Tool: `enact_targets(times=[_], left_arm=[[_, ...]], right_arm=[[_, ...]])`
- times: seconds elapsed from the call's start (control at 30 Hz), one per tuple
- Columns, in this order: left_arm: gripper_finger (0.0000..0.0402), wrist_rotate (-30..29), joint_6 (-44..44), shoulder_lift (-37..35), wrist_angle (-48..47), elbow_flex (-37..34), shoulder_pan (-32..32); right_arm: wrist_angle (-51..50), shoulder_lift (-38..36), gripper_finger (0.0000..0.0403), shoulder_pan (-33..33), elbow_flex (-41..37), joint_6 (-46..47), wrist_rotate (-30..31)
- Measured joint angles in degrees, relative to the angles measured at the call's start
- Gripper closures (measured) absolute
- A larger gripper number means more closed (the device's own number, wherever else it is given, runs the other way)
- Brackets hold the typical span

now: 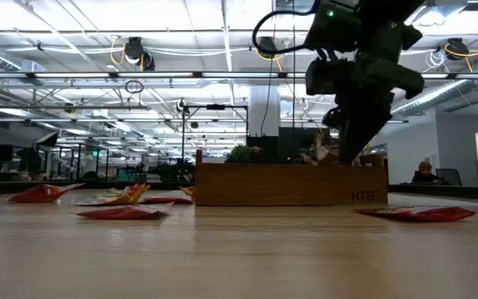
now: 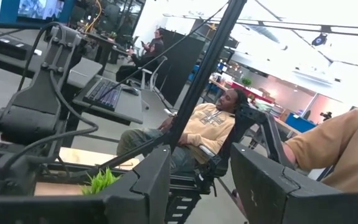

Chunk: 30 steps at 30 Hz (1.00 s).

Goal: Pick & Place Tea
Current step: Put the brown tea bag into the right section of the wooden organizer

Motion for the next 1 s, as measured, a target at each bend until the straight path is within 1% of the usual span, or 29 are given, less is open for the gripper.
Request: enact_targets(times=[0.07,0.23,0.37,0.47,0.53,0.6,0.8,1.0], left_arm=[[0.0231,0.02,-0.06,-0.01,0.06,0.00,0.00],[0.0231,0.04,-0.09,0.00,0.24,0.00,0.00],[0.0231,0.11,-0.09,-0.01,0.22,0.00,-0.01],[0.0231,0.37,-0.09,-0.01,0.22,0.00,-0.02],[0.0231,1.81,-0.09,0.00,0.22,0.00,0.00],[0.0231,2.91,-0.09,0.00,0.22,0.00,0.00],[0.0231,3.13,-0.07,-0.02,0.20,0.00,0.00],[0.0231,3.95,-0.07,-0.02,0.20,0.00,0.00]], right_arm=[[0.08,0.78,0.0403,-0.11,0.00,-0.38,-0.49],[0.45,1.29,0.0403,-0.12,0.00,-1.33,1.89],[0.58,1.31,0.0403,-0.77,-0.02,-1.36,2.11],[0.94,1.22,0.0403,-1.23,-0.91,-0.62,0.38],[0.93,1.20,0.0403,-1.59,-1.34,0.31,-0.62],[1.19,0.95,0.0403,-1.54,-1.39,0.80,-0.64],[1.34,-1.74,0.0403,-1.43,-1.38,1.73,-0.80],[-0.35,-1.93,0.0403,-1.43,-1.38,1.56,-1.11]])
